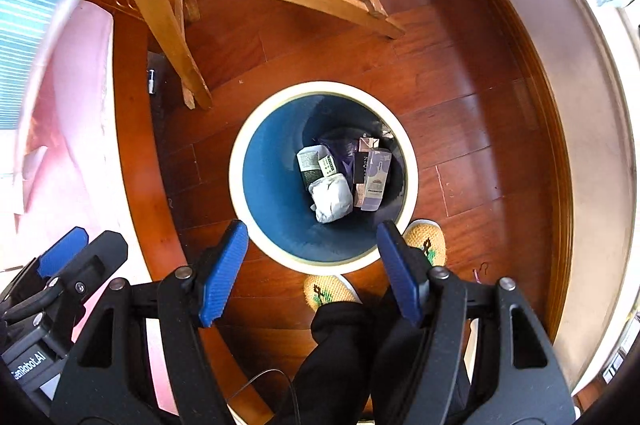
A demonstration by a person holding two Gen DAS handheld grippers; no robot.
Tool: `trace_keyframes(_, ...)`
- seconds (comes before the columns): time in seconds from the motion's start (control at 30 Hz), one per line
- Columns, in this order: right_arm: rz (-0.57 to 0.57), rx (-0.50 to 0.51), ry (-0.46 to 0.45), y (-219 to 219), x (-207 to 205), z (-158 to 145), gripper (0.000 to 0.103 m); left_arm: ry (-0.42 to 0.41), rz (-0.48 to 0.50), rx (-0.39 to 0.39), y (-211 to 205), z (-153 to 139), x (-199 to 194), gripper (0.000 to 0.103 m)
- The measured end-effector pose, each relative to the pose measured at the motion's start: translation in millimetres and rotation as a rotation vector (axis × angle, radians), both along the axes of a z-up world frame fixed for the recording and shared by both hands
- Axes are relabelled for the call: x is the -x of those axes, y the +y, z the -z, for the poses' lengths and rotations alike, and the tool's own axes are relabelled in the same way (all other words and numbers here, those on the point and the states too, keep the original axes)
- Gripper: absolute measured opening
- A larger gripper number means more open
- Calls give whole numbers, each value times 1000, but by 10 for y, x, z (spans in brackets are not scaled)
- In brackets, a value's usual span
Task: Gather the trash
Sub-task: 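Raise both tools and reach toward the yellow and green plastic bags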
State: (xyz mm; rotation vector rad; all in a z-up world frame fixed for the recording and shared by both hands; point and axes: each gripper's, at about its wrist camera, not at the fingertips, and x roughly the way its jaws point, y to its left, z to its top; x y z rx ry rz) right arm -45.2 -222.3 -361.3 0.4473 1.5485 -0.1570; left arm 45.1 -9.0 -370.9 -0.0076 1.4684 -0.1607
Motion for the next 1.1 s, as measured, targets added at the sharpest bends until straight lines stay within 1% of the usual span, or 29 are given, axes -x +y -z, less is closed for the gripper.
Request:
trace_keyframes(0.13,-3,7,-10,50,14,-387,64,-4,0,8,31,-411,42,90)
trace_keyframes(0.27,-9,12,-38,123,32,-851,64,-31,10,21,60,-928,94,90)
trace_keyframes(0.53,-33,20,-118,301,76,-1808,64,-136,22,39,116,-2025,209,90)
trace_keyframes(0.73,-66,29,-177,430,127,-2374,64,-220,48,56,169,-2721,338,90)
trace_keyframes(0.87,-82,51,-238,493,158,-2774,64,-275,69,71,211,-3092,429,90)
trace_keyframes(0.97,-88,74,-291,525,185,-3032,64,-326,76,87,268,-3423,474,89)
trace_keyframes(1.07,-84,111,-352,537,165,-3321,64,-377,84,102,324,-3683,471,84)
trace_keyframes(1.1,-82,126,-377,533,147,-3426,64,-389,88,110,340,-3760,464,81)
